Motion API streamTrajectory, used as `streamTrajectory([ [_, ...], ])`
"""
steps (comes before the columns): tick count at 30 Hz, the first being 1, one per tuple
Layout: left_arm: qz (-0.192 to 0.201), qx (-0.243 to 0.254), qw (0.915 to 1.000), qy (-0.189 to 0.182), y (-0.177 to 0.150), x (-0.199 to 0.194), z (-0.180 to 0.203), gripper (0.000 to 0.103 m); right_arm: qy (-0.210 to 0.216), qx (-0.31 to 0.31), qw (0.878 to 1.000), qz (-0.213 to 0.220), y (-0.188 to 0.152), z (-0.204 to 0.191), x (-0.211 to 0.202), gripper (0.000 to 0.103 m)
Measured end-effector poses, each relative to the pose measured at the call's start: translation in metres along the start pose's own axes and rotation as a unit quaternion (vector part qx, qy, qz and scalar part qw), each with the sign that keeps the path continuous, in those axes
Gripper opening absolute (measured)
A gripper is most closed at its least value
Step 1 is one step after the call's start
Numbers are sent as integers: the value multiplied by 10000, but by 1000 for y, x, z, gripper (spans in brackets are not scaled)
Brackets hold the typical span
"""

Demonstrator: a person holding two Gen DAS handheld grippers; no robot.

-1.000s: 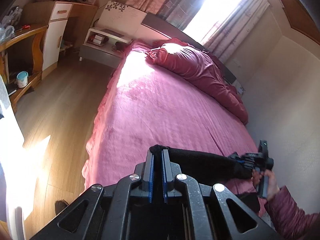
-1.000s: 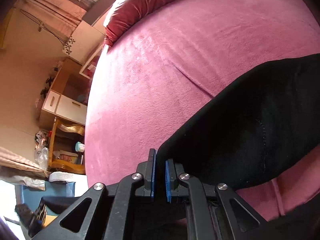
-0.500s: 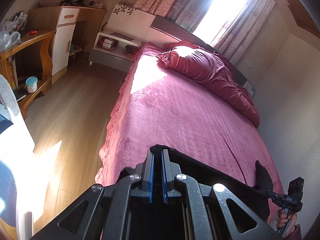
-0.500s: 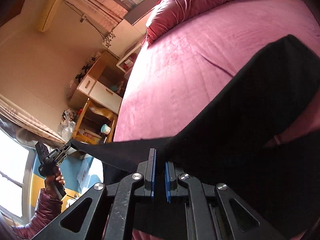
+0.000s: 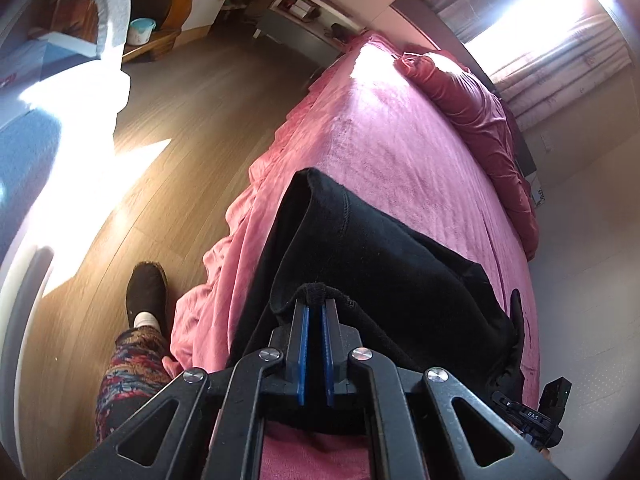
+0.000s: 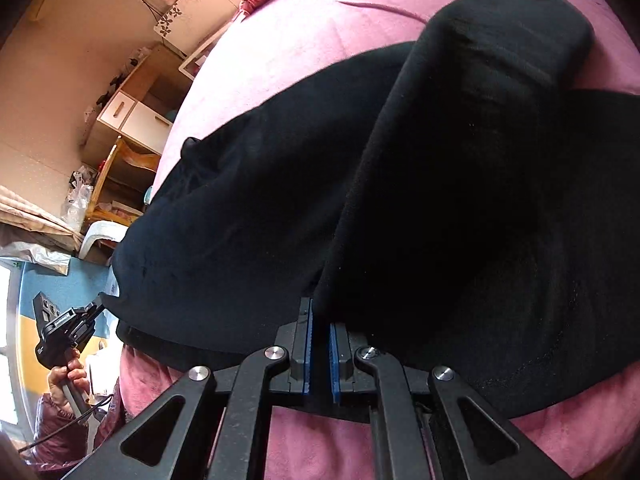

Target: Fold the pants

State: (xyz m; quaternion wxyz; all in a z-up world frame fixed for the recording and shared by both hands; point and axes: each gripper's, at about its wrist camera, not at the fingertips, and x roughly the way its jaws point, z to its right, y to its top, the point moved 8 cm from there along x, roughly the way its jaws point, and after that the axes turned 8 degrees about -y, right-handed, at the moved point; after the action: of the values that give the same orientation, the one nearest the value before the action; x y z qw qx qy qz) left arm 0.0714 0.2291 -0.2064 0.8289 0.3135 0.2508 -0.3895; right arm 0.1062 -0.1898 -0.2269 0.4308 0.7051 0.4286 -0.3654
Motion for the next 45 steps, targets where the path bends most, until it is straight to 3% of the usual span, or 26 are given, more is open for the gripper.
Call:
streamTrajectory([
  [2, 17, -394, 9990, -195, -5, -4, -7, 8, -63, -15, 10000, -16, -1, 4, 5, 7],
  [4, 57, -751, 9964, -401, -7, -9, -10, 23, -107, -45, 9999, -15, -3, 8, 10, 7],
  [7, 25, -1275, 9895, -685, -13, -14, -15, 31, -141, -48, 9999, -8, -4, 11, 15, 7],
  [11, 35, -1740, 9809, -868, -20, -15, -21, 35, -163, -71, 9998, 20, -5, 9, 17, 7],
  [14, -84, -1674, 9843, -547, -25, -8, -24, 33, -148, -56, 9999, 25, -5, 10, 19, 7],
  [18, -124, -1454, 9887, -334, -28, -3, -21, 12, -131, -80, 9999, 68, -4, 4, 12, 7],
  [21, -120, -1044, 9942, -222, -26, -11, -10, 8, -63, -237, 9994, 225, -8, 3, -16, 7],
  [26, -283, -842, 9960, -101, -30, -14, -11, 7, -33, -347, 9990, 284, -21, 3, -40, 7],
  [37, -558, -706, 9953, 363, -42, -2, -26, 8, -406, -595, 9972, -202, -42, 14, -10, 6],
  [39, -651, -663, 9942, 544, -44, 2, -28, 12, -359, -549, 9973, -337, -41, 16, -2, 8],
  [40, -656, -656, 9933, 684, -43, 3, -29, 22, -319, -569, 9973, -336, -40, 16, -3, 8],
  [42, -442, -561, 9927, 977, -35, -6, -28, 25, -223, -636, 9969, -408, -37, 20, -10, 32],
  [44, -150, -325, 9904, 1335, -22, -21, -23, 28, -228, -599, 9971, -413, -31, 30, -25, 42],
  [45, 23, -185, 9895, 1434, -15, -28, -18, 28, -275, -592, 9974, -307, -23, 37, -37, 42],
])
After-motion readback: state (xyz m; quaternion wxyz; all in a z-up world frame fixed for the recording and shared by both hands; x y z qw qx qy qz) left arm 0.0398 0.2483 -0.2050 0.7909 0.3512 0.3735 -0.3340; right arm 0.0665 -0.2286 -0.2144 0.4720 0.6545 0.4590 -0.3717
